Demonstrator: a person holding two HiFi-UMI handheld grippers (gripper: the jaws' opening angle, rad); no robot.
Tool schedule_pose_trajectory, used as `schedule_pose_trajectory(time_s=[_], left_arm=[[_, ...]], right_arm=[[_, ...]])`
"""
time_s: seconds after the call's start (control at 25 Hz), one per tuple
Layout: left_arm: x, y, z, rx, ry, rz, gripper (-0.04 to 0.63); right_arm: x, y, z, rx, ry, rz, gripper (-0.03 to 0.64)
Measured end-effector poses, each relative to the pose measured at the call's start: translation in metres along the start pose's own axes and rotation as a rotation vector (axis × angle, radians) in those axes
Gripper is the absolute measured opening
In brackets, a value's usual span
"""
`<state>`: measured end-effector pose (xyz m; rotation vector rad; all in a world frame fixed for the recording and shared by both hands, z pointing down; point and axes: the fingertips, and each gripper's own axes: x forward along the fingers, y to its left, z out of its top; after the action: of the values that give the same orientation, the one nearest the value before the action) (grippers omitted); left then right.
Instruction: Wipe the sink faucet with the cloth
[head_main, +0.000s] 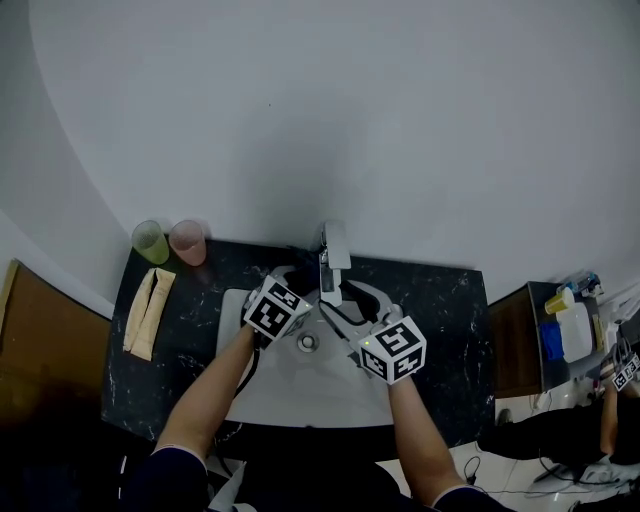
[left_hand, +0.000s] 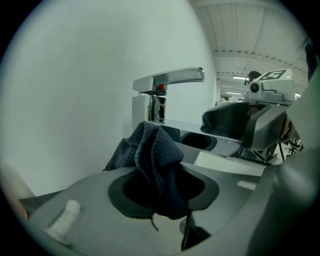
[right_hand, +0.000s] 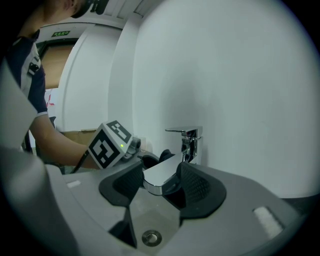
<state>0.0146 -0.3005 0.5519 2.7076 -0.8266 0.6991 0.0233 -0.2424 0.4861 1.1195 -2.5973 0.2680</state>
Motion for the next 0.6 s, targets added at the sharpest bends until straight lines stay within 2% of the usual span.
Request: schedule_pose_trajectory(time_s=[0.32,0.6], left_arm=[[-0.011,-0.037,-0.001,0.078,-0.054,-0.085,0.138],[-0.022,-0.066,-0.008,0.099,-0.069,-0.13,0.138]], right_arm=[[0.001,-0.001,-0.001,0.025,-0.002,0.017,0.242],[0.002,-0.003,-0.002,0.048,0.0,0.018,0.245]])
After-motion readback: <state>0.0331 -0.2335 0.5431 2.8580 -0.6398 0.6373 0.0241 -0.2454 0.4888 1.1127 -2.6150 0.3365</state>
